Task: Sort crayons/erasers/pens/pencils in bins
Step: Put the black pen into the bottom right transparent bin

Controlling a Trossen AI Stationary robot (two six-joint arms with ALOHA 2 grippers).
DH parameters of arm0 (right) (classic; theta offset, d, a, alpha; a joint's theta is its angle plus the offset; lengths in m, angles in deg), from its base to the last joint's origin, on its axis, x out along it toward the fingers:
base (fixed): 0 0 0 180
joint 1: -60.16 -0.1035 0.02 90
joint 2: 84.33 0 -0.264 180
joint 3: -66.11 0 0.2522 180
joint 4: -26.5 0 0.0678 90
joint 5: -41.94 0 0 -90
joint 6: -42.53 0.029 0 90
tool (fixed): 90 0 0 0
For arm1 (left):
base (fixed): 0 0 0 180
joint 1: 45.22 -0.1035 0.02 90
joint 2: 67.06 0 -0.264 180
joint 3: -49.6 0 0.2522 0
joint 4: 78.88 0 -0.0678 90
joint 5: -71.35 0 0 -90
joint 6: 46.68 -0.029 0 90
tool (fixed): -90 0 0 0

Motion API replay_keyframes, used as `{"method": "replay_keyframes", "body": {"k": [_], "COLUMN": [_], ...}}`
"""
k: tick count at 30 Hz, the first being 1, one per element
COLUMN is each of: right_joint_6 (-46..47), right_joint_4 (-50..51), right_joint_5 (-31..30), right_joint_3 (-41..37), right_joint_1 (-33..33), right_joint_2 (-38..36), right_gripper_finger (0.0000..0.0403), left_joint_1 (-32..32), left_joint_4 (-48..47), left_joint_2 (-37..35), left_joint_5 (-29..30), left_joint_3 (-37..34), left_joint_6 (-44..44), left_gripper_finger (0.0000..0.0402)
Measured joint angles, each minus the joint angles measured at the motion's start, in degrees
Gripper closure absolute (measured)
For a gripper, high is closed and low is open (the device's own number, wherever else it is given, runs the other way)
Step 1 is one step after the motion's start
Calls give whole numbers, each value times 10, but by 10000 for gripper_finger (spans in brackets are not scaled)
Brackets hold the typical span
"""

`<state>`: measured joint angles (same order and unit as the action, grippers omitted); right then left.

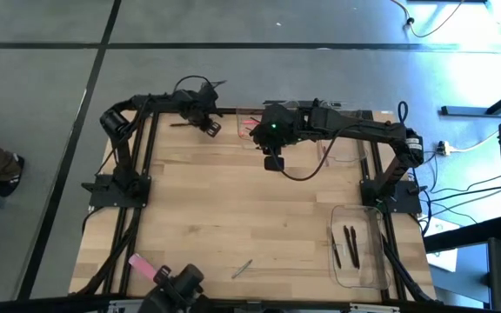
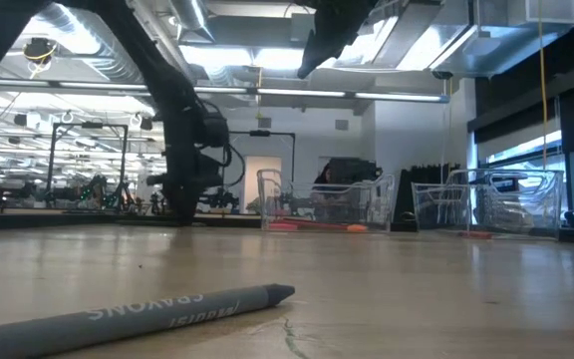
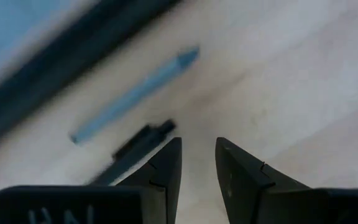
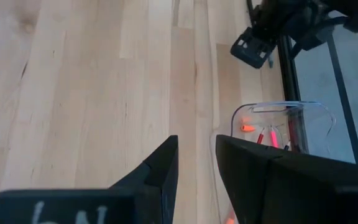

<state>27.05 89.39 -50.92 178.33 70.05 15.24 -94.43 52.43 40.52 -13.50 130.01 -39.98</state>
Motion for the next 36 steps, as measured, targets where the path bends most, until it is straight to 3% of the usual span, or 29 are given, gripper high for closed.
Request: {"method": "replay_keyframes", "body": {"k": [2,26,36], "right_joint_6": [0,0,0], "right_joint_4": [0,-2,-2], "right_joint_5": [0,0,-1], "right_joint_3": [0,0,0], "right_joint_1": [0,0,0], "right_joint_2": [0,0,0], "right_gripper_finger": [292,292,292], "left_joint_1": [6,0,4], "left_joint_4": [16,30,-17], "left_joint_2": [-2,-3,-23], "left_joint_5": [22,43,33], "left_joint_3": [1,1,1], "left_joint_6": [-8,-26,-54], "left_gripper_finger": [311,311,311]}}
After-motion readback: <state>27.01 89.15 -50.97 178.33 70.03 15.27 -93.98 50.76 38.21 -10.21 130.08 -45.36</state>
